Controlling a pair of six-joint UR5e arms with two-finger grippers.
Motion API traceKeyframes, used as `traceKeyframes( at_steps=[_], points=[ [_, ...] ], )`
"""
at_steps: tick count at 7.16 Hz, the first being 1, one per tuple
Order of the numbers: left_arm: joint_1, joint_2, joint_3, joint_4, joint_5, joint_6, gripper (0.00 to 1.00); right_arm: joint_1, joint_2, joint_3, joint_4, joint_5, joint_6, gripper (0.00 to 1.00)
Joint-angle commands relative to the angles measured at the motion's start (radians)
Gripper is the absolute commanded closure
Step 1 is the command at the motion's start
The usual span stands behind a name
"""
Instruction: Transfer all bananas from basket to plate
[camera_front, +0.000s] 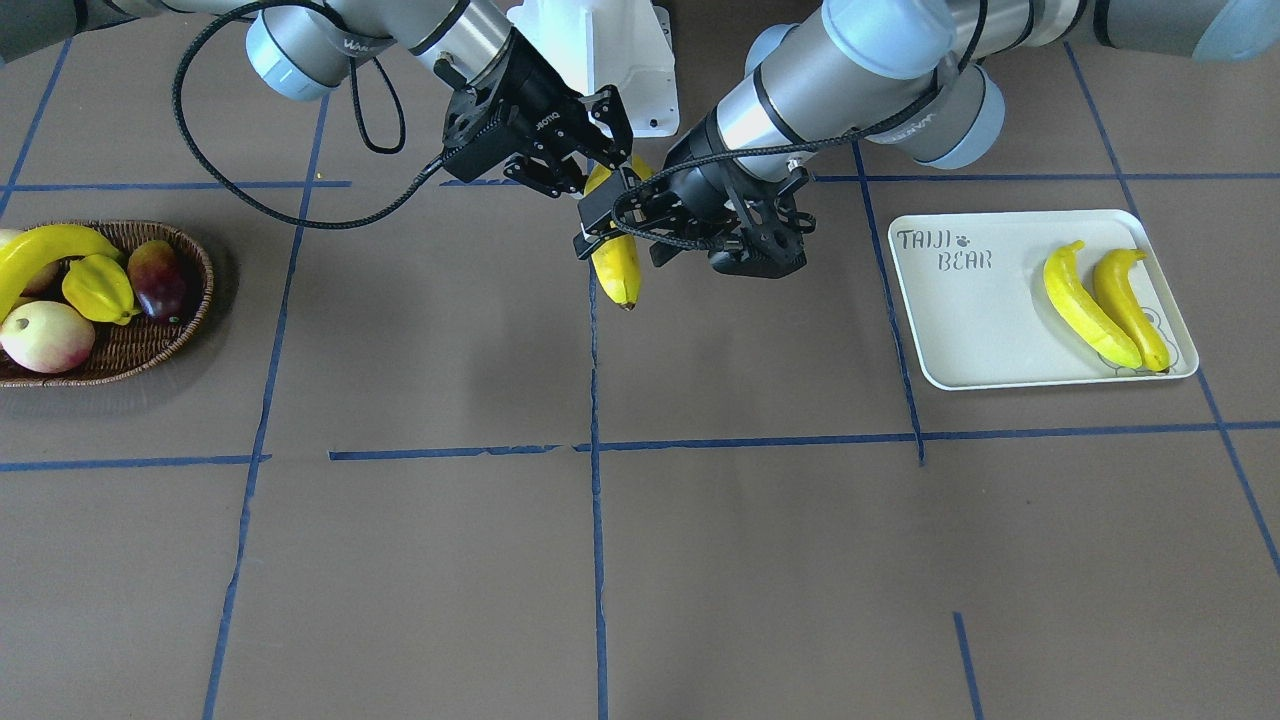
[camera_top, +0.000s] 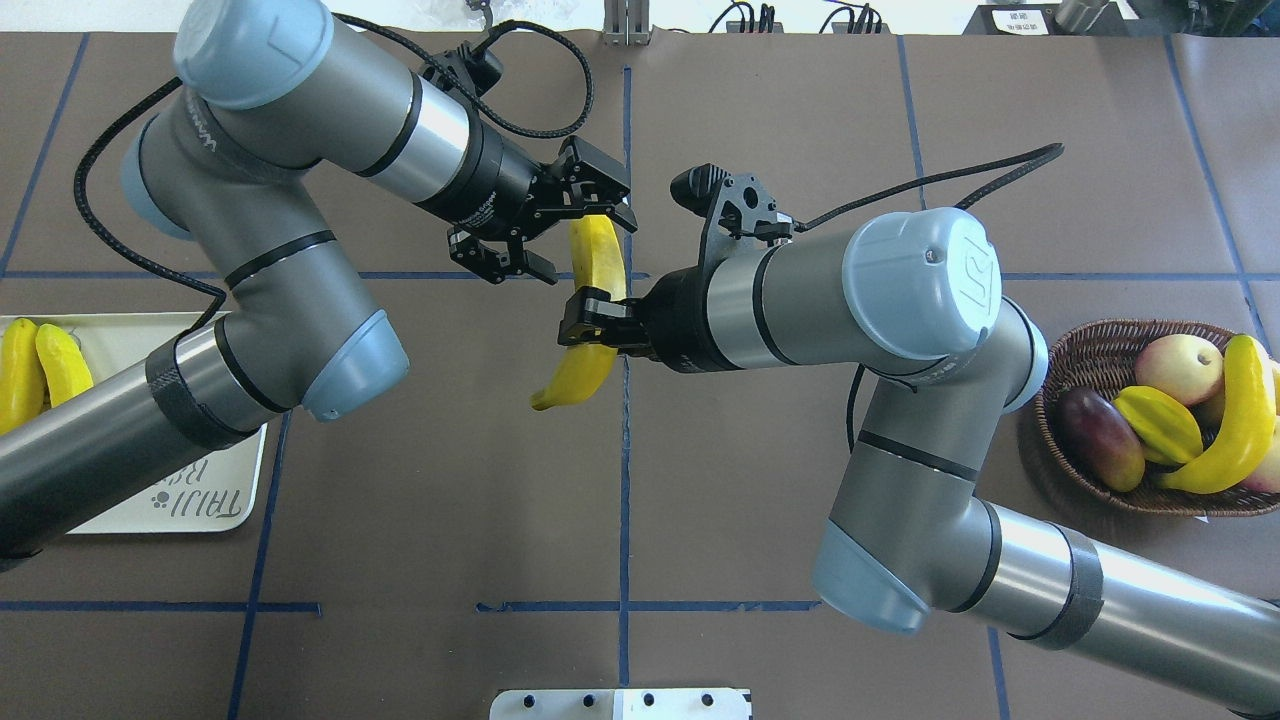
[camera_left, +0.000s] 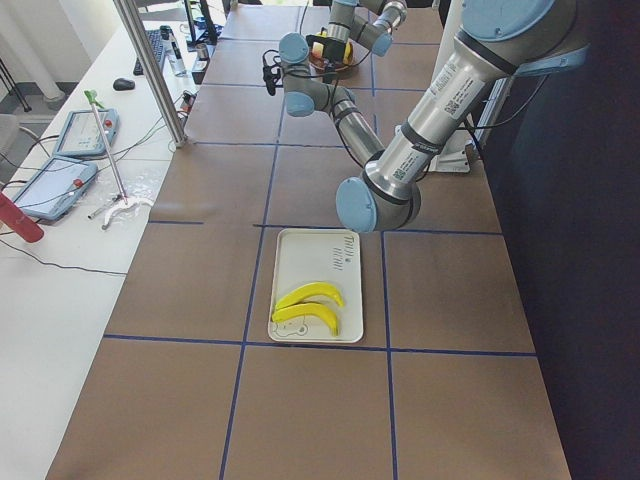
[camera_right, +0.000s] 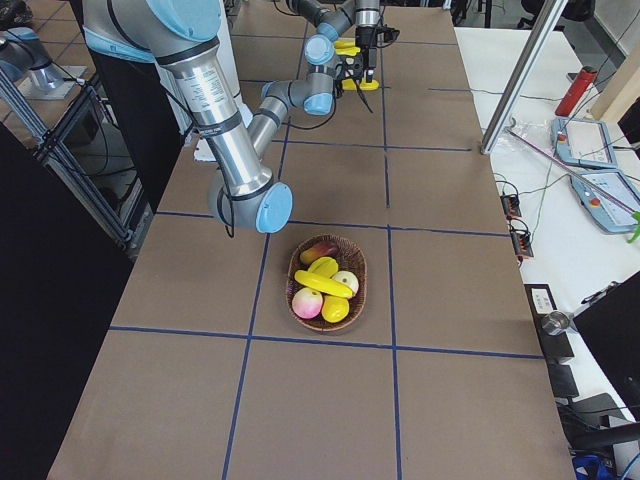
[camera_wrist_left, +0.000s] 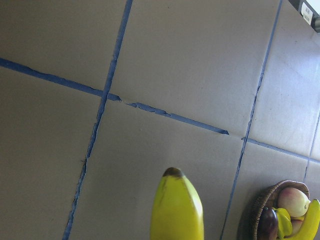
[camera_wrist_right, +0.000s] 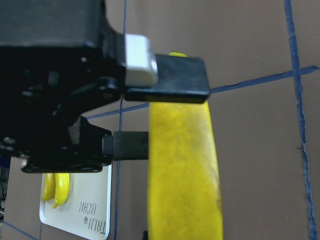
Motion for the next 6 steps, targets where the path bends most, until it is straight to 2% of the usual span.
traceKeyframes(
  at_steps=[1,2,3,4,5,6],
  points=[
    [0.016,0.000,0.004,0.001,0.002,-0.006,0.22,0.000,0.002,0.001,0.000,-0.001,0.002,0.96],
    [0.016,0.000,0.004,0.000,0.001,-0.011,0.47,0.000,0.002,-0.001,0.000,-0.003,0.002,0.96],
    [0.016,0.000,0.002,0.000,0.001,-0.011,0.57,0.000,0.002,0.001,0.000,-0.003,0.002,0.96],
    [0.016,0.002,0.002,-0.002,0.001,-0.011,0.71,0.000,0.002,-0.001,0.000,-0.003,0.004,0.96],
    [0.016,0.003,0.002,-0.008,0.001,-0.009,0.93,0.000,0.002,-0.001,-0.002,-0.003,0.004,0.91],
    [0.014,0.005,0.002,-0.026,0.001,-0.009,1.00,0.000,0.002,-0.001,-0.002,-0.006,0.007,0.41]
  ],
)
